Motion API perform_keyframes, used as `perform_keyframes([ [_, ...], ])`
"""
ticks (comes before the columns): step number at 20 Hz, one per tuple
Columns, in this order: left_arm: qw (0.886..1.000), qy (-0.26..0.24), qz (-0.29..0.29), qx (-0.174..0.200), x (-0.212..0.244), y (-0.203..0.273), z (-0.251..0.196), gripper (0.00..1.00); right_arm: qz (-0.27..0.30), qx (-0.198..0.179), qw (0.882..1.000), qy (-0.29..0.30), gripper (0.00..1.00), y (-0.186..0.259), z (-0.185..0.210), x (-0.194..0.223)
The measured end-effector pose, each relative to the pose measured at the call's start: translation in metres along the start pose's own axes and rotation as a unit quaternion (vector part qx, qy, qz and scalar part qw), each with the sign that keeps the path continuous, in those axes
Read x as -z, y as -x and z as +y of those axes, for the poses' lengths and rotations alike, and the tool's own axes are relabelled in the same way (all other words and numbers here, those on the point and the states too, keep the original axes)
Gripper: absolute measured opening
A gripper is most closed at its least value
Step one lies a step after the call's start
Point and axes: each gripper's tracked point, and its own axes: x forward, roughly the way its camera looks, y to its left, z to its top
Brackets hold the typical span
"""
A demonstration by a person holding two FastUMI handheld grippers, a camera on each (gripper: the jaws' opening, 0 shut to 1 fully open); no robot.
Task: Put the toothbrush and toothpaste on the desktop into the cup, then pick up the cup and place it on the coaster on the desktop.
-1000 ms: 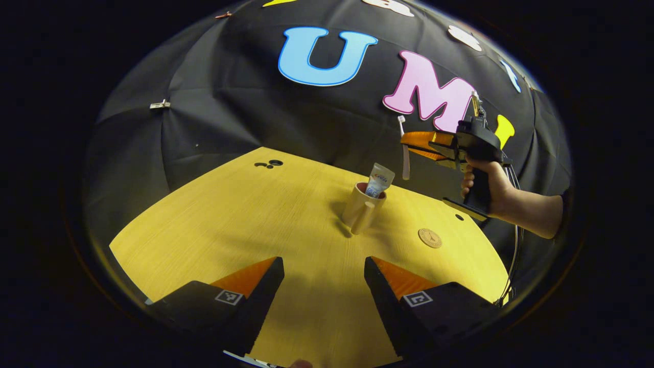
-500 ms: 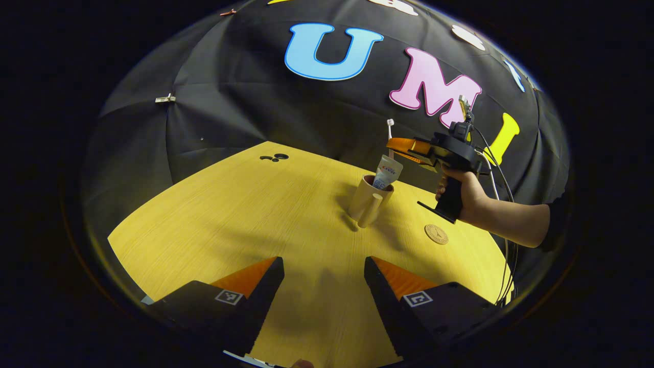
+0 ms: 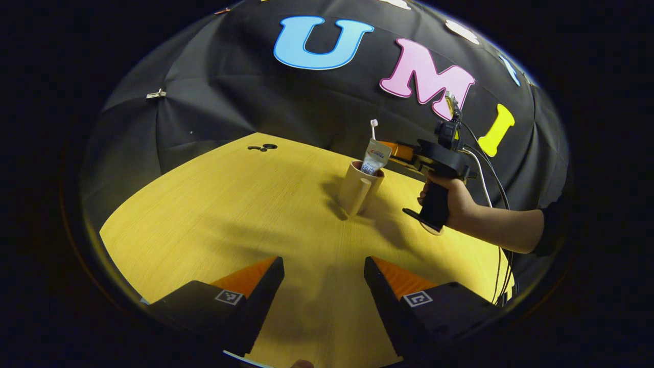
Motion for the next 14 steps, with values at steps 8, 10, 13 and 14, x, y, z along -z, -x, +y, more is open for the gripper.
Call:
perform_keyframes([
  [8,0.999,-0.033,-0.013,0.026,-0.038,-0.019,-0.027,0.98,-0.009,0.051,0.998,-0.020,0.97,0.055,-0.056,-0.026],
  [10,0.998,-0.049,-0.011,0.031,-0.049,-0.026,-0.029,0.97,-0.011,0.069,0.997,-0.016,0.98,0.075,-0.077,-0.034],
  [13,0.998,-0.054,-0.002,0.041,-0.065,-0.038,-0.034,0.98,-0.012,0.102,0.995,-0.008,0.98,0.108,-0.110,-0.044],
  [14,0.997,-0.057,0.002,0.043,-0.070,-0.043,-0.035,0.98,-0.013,0.114,0.993,-0.007,0.98,0.119,-0.121,-0.046],
])
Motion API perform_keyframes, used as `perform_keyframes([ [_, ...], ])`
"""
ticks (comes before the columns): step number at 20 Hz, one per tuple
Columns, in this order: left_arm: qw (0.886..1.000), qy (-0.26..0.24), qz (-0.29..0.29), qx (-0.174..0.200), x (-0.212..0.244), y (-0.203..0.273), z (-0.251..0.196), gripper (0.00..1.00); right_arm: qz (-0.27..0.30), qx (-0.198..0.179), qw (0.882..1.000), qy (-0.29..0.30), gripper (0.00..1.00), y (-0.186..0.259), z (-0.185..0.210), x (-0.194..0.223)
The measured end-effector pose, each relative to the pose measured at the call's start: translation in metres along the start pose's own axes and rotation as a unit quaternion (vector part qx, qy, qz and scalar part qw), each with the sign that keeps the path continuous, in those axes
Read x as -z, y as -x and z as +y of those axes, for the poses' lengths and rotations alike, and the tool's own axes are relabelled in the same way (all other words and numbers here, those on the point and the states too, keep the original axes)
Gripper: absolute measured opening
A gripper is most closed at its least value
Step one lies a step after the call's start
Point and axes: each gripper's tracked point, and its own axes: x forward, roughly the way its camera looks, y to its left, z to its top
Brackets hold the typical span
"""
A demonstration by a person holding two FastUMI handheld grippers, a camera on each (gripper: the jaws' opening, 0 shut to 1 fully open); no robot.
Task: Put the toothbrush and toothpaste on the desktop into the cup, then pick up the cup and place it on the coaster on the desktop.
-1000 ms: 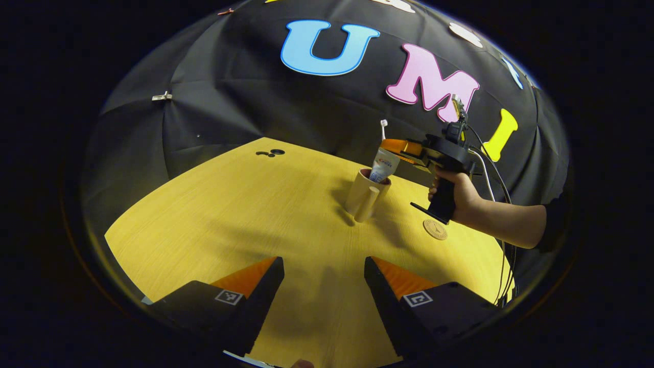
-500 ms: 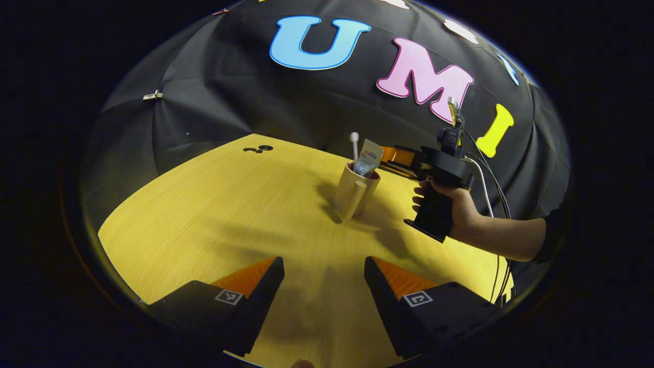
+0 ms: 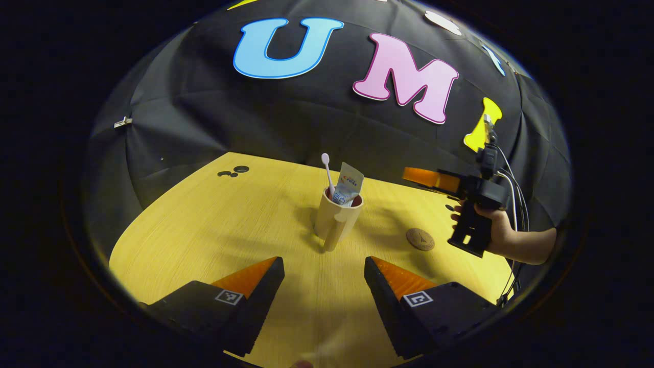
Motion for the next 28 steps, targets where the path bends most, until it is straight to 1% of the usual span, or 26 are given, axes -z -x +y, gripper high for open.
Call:
perform_keyframes([
  [4,0.999,-0.031,0.026,-0.002,-0.015,-0.019,0.002,0.98,0.003,0.040,0.999,-0.003,0.98,0.032,-0.046,-0.003],
  [7,0.998,-0.035,0.057,0.008,-0.020,-0.038,-0.005,0.98,0.015,0.070,0.997,-0.007,0.98,0.056,-0.077,0.002],
  [10,0.995,-0.039,0.092,0.005,-0.021,-0.060,-0.011,0.98,0.017,0.100,0.995,-0.014,0.98,0.081,-0.106,0.005],
  [12,0.992,-0.040,0.118,-0.007,-0.019,-0.076,-0.010,0.98,0.015,0.113,0.993,-0.026,0.98,0.094,-0.122,0.005],
  [14,0.988,-0.020,0.151,0.000,-0.014,-0.089,-0.019,0.98,0.023,0.117,0.992,-0.045,0.98,0.109,-0.133,0.009],
  [15,0.986,-0.014,0.163,-0.004,-0.013,-0.097,-0.020,0.98,0.025,0.120,0.991,-0.055,0.98,0.116,-0.138,0.011],
  [16,0.984,-0.013,0.175,-0.009,-0.012,-0.104,-0.018,0.98,0.024,0.125,0.990,-0.063,0.98,0.125,-0.144,0.011],
  [19,0.977,-0.032,0.210,-0.021,-0.005,-0.124,-0.013,0.98,0.020,0.148,0.986,-0.070,0.98,0.152,-0.166,0.018],
  [22,0.970,-0.039,0.237,-0.026,0.001,-0.137,-0.012,0.94,0.024,0.174,0.981,-0.077,0.98,0.179,-0.189,0.028],
  [24,0.967,-0.040,0.251,-0.030,0.005,-0.143,-0.014,0.89,0.026,0.189,0.978,-0.088,0.98,0.191,-0.198,0.032],
  [25,0.965,-0.044,0.257,-0.033,0.006,-0.146,-0.014,0.85,0.027,0.196,0.976,-0.092,0.98,0.198,-0.203,0.034],
  [28,0.961,-0.047,0.272,-0.037,0.011,-0.153,-0.015,0.78,0.027,0.216,0.970,-0.108,0.98,0.214,-0.215,0.040],
])
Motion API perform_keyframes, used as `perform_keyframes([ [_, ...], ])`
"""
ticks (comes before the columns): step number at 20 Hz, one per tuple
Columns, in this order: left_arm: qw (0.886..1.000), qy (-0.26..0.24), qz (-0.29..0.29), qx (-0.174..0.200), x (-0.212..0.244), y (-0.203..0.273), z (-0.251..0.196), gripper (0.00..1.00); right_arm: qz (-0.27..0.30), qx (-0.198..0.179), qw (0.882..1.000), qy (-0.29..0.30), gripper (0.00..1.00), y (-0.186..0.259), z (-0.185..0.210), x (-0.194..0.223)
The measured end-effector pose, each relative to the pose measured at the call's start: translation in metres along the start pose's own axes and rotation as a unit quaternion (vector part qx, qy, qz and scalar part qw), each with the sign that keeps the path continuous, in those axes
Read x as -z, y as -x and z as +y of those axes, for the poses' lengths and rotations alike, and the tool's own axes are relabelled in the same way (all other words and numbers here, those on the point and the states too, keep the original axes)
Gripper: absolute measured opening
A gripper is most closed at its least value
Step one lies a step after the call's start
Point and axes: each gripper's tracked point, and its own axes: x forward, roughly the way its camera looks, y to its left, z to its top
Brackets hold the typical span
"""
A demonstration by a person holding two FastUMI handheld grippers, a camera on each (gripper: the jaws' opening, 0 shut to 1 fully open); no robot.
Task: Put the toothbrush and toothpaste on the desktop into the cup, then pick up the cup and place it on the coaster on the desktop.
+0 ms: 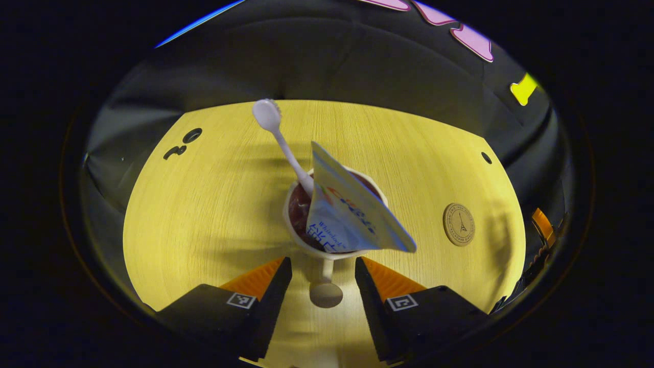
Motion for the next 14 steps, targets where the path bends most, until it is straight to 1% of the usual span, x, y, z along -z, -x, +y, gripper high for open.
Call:
perform_keyframes([
  [1,1.000,0.002,0.003,0.002,-0.001,-0.002,-0.001,0.73,0.001,0.005,1.000,-0.009,0.98,0.002,-0.003,0.002],
  [2,1.000,0.004,0.007,0.001,0.001,-0.005,-0.001,0.71,0.004,0.009,1.000,-0.020,0.98,0.004,-0.005,0.005],
  [3,1.000,0.005,0.011,0.003,0.001,-0.005,-0.003,0.65,0.008,0.009,1.000,-0.029,0.98,0.006,-0.005,0.010],
  [5,1.000,0.003,0.014,0.006,0.002,-0.006,-0.006,0.58,0.012,0.011,0.999,-0.033,0.98,0.009,0.000,0.018],
  [6,1.000,-0.001,0.015,0.004,0.003,-0.007,-0.006,0.51,0.014,0.011,0.999,-0.030,0.98,0.012,0.002,0.021],
  [7,1.000,-0.003,0.015,0.002,0.003,-0.008,-0.006,0.51,0.018,0.012,0.999,-0.028,0.98,0.015,0.004,0.024],
  [8,1.000,-0.003,0.014,0.001,0.003,-0.008,-0.005,0.38,0.022,0.014,0.999,-0.030,0.98,0.019,0.007,0.029],
  [9,1.000,-0.006,0.015,-0.002,0.003,-0.008,-0.006,0.33,0.024,0.012,0.999,-0.034,0.98,0.023,0.010,0.031],
  [10,1.000,-0.010,0.016,-0.005,0.003,-0.007,-0.007,0.36,0.024,0.011,0.999,-0.035,0.98,0.027,0.014,0.035],
  [11,1.000,-0.012,0.016,-0.007,0.003,-0.007,-0.007,0.25,0.028,0.013,0.999,-0.034,0.98,0.030,0.016,0.040],
  [12,1.000,-0.014,0.014,-0.008,0.003,-0.005,-0.006,0.29,0.033,0.014,0.999,-0.034,0.98,0.033,0.017,0.047],
  [14,1.000,-0.015,0.008,-0.008,0.003,-0.006,-0.007,0.27,0.039,0.014,0.998,-0.043,0.98,0.041,0.020,0.054],
])
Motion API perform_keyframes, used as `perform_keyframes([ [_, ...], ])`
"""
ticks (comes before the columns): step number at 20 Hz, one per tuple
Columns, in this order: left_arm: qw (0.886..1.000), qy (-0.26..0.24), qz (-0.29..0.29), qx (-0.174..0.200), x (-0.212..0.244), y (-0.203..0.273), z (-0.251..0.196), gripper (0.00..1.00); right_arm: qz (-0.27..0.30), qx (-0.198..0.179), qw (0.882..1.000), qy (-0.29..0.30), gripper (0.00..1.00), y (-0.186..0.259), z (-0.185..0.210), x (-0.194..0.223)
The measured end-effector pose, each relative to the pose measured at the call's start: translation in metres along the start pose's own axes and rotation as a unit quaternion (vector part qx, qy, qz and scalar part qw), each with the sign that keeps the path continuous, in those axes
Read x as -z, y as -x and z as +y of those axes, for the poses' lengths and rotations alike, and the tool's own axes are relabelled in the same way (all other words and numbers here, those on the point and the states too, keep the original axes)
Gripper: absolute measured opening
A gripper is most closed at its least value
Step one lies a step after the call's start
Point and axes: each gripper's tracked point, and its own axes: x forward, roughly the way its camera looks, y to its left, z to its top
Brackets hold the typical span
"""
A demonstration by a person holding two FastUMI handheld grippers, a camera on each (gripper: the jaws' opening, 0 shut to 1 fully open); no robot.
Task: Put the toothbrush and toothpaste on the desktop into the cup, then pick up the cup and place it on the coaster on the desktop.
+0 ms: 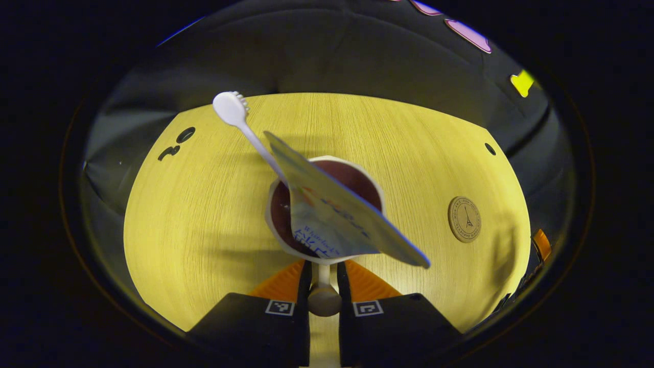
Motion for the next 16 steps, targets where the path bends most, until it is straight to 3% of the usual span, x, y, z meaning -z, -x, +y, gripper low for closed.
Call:
perform_keyframes([
  [2,1.000,-0.004,-0.005,0.001,-0.001,0.001,-0.001,0.22,-0.001,0.001,1.000,-0.005,0.98,0.007,0.001,0.002],
  [3,1.000,-0.009,-0.008,0.003,-0.002,0.001,-0.001,0.27,-0.001,0.003,1.000,-0.002,0.98,0.009,0.000,0.003],
  [8,0.998,-0.031,-0.036,0.032,-0.013,0.008,-0.008,0.26,-0.009,0.021,1.000,-0.002,0.98,0.016,-0.009,0.004],
  [9,0.998,-0.041,-0.040,0.037,-0.015,0.011,-0.010,0.31,-0.008,0.021,1.000,-0.005,0.98,0.016,-0.008,0.006],
  [10,0.997,-0.049,-0.042,0.047,-0.018,0.013,-0.015,0.26,-0.006,0.020,1.000,-0.008,0.98,0.017,-0.006,0.008],
  [16,0.987,-0.125,-0.050,0.089,-0.031,0.021,-0.086,0.26,-0.003,0.015,1.000,-0.011,0.98,0.024,0.004,0.022],
])
